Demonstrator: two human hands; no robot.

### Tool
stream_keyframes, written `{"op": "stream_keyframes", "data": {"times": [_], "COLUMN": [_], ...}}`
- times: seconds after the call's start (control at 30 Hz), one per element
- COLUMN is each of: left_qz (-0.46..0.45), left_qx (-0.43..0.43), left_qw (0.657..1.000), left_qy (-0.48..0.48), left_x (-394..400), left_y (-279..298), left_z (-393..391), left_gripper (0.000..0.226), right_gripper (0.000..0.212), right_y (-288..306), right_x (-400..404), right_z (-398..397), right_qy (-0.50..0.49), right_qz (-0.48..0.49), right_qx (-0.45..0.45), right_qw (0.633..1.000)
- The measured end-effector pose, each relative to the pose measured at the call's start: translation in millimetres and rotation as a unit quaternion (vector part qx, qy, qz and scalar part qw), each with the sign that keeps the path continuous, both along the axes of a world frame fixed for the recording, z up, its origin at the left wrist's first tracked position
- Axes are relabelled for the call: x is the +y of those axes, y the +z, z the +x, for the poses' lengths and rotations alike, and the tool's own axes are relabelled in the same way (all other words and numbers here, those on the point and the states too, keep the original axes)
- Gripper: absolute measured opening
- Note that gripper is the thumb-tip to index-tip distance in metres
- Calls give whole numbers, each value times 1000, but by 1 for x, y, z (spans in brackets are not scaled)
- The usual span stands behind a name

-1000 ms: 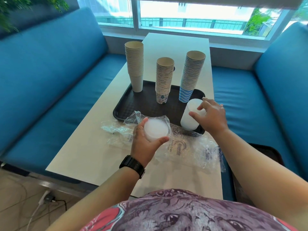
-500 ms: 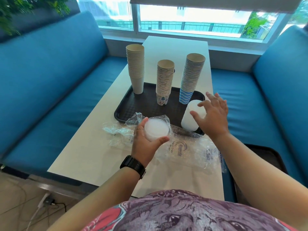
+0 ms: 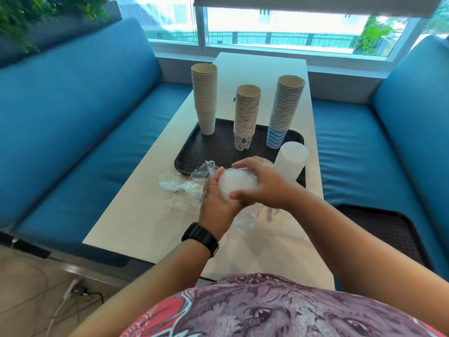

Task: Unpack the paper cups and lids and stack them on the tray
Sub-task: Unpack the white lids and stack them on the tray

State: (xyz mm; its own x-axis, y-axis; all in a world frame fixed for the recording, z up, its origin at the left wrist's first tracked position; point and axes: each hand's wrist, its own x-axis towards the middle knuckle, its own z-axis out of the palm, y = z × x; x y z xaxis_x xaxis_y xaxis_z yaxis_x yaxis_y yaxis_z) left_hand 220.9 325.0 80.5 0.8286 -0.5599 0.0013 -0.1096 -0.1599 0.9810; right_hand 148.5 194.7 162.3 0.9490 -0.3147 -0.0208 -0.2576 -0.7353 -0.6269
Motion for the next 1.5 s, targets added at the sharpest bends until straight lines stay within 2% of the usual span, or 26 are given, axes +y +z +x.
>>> {"op": "stream_keyframes", "data": {"times": [0.13, 0.67, 0.8, 0.97, 1.2, 1.27, 1.33, 1.4, 1.5], "left_qz": [10, -4, -11, -18, -10, 0, 0, 0, -2], "left_qx": [-27, -68, -61, -50, -56, -54, -50, -48, -41], "left_qw": [999, 997, 998, 998, 998, 998, 999, 999, 999], "left_qy": [-17, -29, -32, -23, -9, -11, -8, -4, 1], "left_x": [5, 11, 11, 10, 6, 4, 2, 1, -3], "left_y": [0, -6, -8, -7, -7, -6, -6, -7, -8], "left_z": [0, -5, -4, -4, -5, -5, -4, -2, -2], "left_gripper": [102, 93, 91, 97, 83, 82, 81, 82, 83], "right_gripper": [78, 73, 71, 65, 55, 57, 60, 53, 44], "right_y": [-4, -1, 0, 7, 9, 8, 5, 1, -8], "right_x": [7, 12, 7, 1, -12, -18, -32, -50, -82], "right_z": [-1, -1, -2, -5, -9, -11, -12, -14, -15], "right_qy": [-3, -24, -29, -48, -74, -91, -124, -169, -252], "right_qz": [17, 34, 76, 155, 255, 266, 261, 233, 135], "right_qx": [27, 10, 4, -47, -103, -124, -154, -187, -202], "right_qw": [999, 999, 997, 986, 959, 952, 945, 939, 937]}}
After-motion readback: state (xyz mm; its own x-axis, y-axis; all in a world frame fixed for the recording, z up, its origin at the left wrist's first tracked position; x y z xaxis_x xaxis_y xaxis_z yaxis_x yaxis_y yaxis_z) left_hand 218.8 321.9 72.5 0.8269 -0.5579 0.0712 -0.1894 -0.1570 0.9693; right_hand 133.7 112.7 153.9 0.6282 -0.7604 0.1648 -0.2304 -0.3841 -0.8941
